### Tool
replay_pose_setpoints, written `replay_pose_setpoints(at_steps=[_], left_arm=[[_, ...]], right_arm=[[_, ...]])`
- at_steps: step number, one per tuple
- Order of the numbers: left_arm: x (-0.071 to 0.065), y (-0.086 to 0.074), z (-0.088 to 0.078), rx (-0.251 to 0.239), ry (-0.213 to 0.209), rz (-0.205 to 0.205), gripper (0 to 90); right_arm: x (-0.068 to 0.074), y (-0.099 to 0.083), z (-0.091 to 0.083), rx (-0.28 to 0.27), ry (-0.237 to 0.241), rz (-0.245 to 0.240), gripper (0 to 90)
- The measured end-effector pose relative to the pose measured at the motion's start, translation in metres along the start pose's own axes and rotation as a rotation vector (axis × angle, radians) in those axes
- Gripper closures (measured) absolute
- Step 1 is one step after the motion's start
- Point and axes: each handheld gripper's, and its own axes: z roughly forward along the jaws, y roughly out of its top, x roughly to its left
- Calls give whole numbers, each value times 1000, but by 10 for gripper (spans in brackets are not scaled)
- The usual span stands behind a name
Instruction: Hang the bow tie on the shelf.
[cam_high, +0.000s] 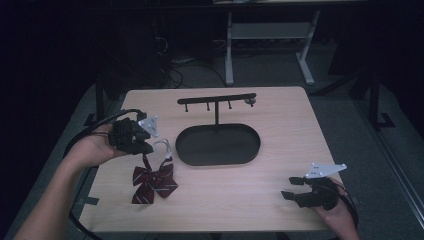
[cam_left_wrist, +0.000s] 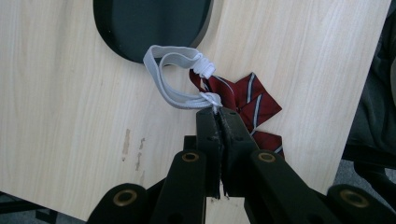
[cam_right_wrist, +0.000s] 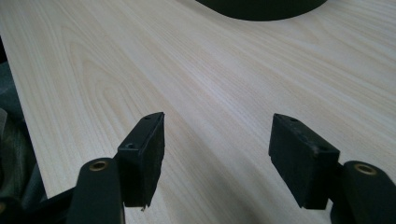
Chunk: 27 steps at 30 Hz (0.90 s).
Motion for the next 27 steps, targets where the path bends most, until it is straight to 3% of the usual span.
replay_pose_setpoints(at_steps=[27], left_arm=[[7, 19, -19, 1, 15, 28, 877]], right_arm=[[0, 0, -1, -3, 0, 7, 355]])
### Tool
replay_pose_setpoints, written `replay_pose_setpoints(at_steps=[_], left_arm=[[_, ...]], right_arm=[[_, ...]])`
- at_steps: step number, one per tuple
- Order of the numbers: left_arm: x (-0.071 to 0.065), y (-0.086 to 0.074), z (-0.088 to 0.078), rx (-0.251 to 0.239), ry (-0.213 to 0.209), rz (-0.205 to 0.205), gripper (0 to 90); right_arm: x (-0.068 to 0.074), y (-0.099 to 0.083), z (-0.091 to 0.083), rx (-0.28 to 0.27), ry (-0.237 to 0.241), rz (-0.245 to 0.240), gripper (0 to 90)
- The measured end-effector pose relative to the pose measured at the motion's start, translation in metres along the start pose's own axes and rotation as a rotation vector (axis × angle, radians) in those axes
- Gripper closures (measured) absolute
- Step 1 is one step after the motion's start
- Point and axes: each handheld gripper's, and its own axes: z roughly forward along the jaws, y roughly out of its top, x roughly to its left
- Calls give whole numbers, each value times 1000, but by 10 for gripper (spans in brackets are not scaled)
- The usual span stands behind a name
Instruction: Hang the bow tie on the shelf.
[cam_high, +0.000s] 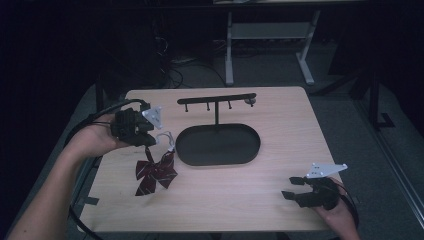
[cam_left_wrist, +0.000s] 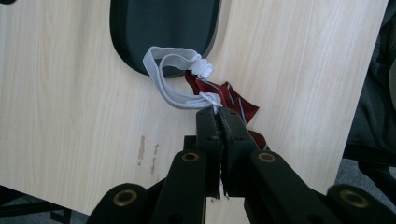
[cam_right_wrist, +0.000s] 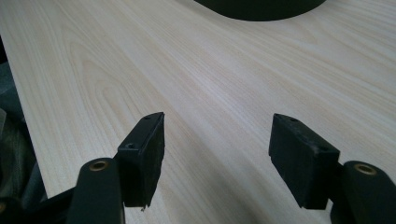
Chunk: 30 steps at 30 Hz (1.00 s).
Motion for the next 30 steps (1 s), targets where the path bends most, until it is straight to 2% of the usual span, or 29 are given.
replay_pose_setpoints(at_steps=[30], left_arm=[[12, 26, -21, 0, 23, 46, 877]], right_arm=[[-2, 0, 0, 2, 2, -5, 355]])
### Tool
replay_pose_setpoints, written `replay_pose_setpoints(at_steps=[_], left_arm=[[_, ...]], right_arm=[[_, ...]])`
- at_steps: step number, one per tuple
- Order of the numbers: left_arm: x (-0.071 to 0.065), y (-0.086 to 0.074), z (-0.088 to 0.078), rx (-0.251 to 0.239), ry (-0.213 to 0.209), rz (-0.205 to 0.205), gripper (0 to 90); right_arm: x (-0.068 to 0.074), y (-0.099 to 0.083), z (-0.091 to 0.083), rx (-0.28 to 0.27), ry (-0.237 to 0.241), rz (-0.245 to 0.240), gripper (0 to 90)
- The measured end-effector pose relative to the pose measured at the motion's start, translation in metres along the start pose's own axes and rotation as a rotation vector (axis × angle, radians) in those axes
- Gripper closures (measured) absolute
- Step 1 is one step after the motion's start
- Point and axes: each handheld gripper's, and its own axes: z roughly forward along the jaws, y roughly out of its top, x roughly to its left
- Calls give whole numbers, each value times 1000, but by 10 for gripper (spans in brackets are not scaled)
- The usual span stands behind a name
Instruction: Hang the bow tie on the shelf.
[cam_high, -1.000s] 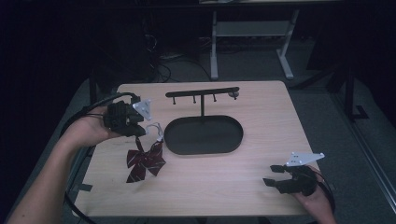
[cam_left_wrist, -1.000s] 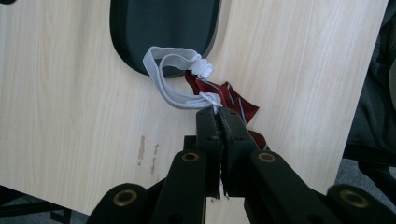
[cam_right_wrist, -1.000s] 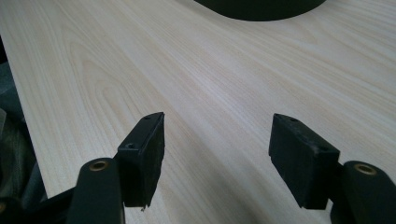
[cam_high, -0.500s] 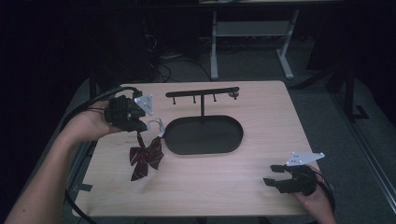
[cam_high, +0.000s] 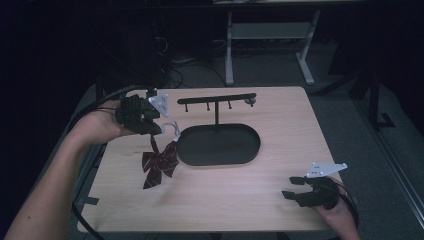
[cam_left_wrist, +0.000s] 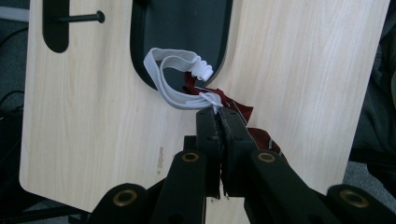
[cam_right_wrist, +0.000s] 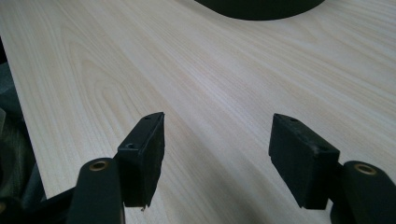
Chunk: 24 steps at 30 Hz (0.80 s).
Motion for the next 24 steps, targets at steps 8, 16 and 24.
replay_pose_setpoints(at_steps=[8, 16, 24], left_arm=[[7, 11, -2, -3, 0, 6, 877], [15, 23, -2, 0, 0, 25, 877], [27, 29, 2, 2, -9, 21, 877]], right_arm=[[0, 0, 0, 0, 1, 0, 355], [-1, 1, 0, -1, -3, -1, 355], [-2, 1, -2, -4, -1, 9, 355]])
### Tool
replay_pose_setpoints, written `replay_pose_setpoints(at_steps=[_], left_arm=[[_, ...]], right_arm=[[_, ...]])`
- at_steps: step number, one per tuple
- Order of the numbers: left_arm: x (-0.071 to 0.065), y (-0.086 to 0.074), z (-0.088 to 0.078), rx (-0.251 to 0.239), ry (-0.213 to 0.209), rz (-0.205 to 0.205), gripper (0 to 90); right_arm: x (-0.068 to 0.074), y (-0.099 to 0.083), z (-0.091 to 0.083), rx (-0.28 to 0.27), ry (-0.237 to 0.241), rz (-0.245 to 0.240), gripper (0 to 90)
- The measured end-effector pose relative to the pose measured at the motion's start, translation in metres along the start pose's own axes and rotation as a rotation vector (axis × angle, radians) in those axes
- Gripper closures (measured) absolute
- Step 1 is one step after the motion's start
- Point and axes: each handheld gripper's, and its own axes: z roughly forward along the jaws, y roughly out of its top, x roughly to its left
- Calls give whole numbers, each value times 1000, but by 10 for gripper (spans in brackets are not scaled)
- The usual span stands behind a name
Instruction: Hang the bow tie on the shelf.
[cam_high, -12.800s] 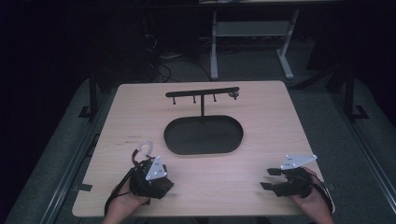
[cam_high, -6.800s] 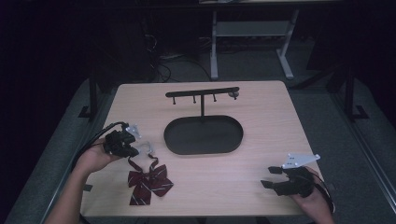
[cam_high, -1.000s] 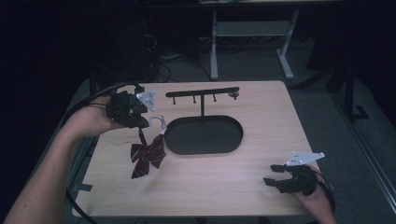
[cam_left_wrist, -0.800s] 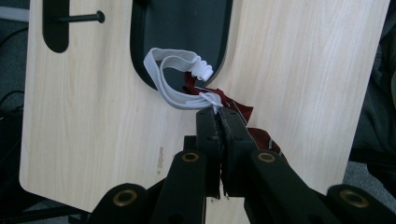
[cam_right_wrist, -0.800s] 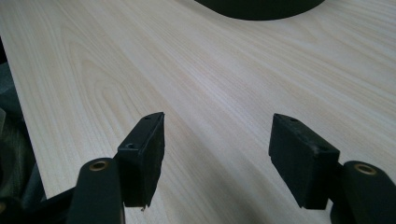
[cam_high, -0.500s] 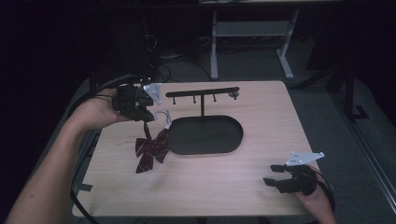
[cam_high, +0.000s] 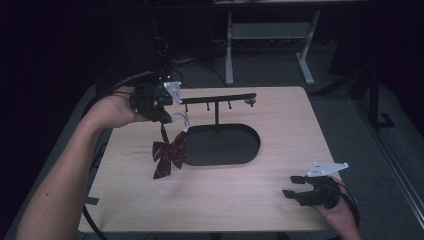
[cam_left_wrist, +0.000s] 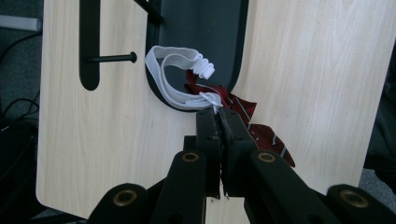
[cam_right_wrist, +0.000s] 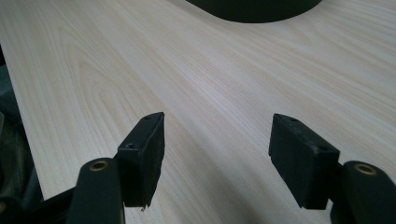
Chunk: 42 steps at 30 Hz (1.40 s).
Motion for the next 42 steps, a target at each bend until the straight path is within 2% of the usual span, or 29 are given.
replay_pose_setpoints(at_steps=[4, 8, 11, 13, 18, 23, 27, 32, 42], left_arm=[[5, 3, 2, -2, -6, -10, 877], [10, 8, 2, 9, -10, 5, 877], [14, 10, 3, -1, -10, -6, 877], [18, 13, 4, 8, -11, 5, 877], [25, 16, 6, 4, -13, -11, 877], [33, 21, 9, 17, -16, -8, 877], [40, 22, 13, 17, -23, -29, 877], [51, 21, 20, 40, -32, -45, 876], [63, 15, 29, 72, -33, -96, 875]], right_arm=[[0, 0, 0, -2, 0, 1, 355], [-1, 0, 0, -1, 3, 3, 355], [-2, 0, 1, -2, 3, 1, 355], [-2, 0, 0, -2, 4, 4, 355], [-3, 0, 0, -1, 6, 4, 355], [-4, -1, 1, -1, 8, 2, 355], [-4, 0, 1, 0, 11, 8, 355], [-5, -1, 0, 1, 9, 8, 355], [-6, -1, 0, 1, 10, 10, 355]])
